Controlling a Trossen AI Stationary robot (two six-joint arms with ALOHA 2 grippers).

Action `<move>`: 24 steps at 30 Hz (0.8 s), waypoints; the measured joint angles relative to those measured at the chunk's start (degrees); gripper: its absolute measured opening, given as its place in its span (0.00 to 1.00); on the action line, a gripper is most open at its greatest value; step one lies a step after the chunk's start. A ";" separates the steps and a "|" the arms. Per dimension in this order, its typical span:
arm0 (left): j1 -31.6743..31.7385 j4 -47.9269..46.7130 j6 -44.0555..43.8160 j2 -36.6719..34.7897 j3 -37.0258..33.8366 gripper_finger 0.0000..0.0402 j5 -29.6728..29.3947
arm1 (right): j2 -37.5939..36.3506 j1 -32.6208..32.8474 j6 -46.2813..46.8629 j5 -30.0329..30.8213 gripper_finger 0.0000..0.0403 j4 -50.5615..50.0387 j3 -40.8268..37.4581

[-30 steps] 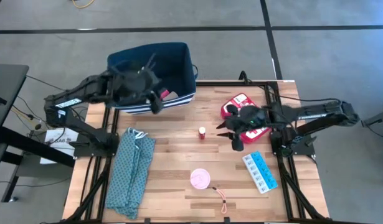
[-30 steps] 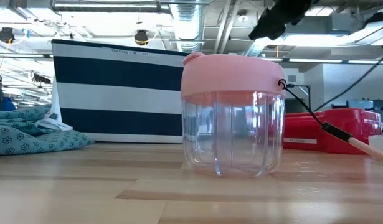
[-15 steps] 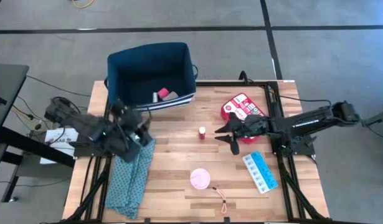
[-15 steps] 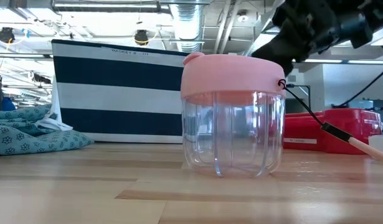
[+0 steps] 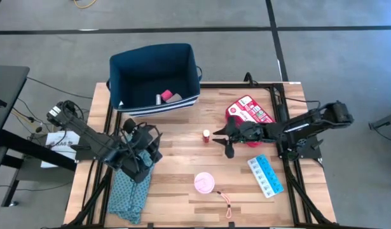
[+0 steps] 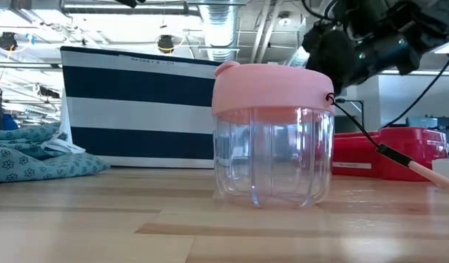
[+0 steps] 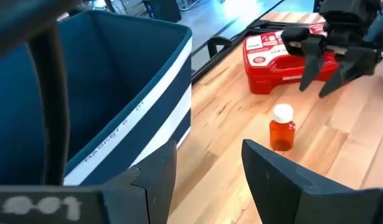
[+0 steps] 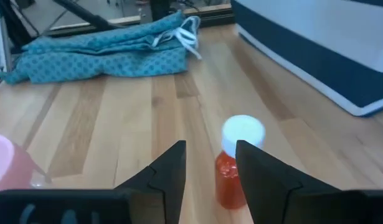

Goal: Pick & place medical supplies in basket/bin
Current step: Put the red pill bottle into theblue bin

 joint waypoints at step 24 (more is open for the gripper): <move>-0.28 0.41 0.67 -0.02 -0.13 0.43 2.64 | 19.09 -8.98 -2.48 -9.24 0.61 6.80 6.80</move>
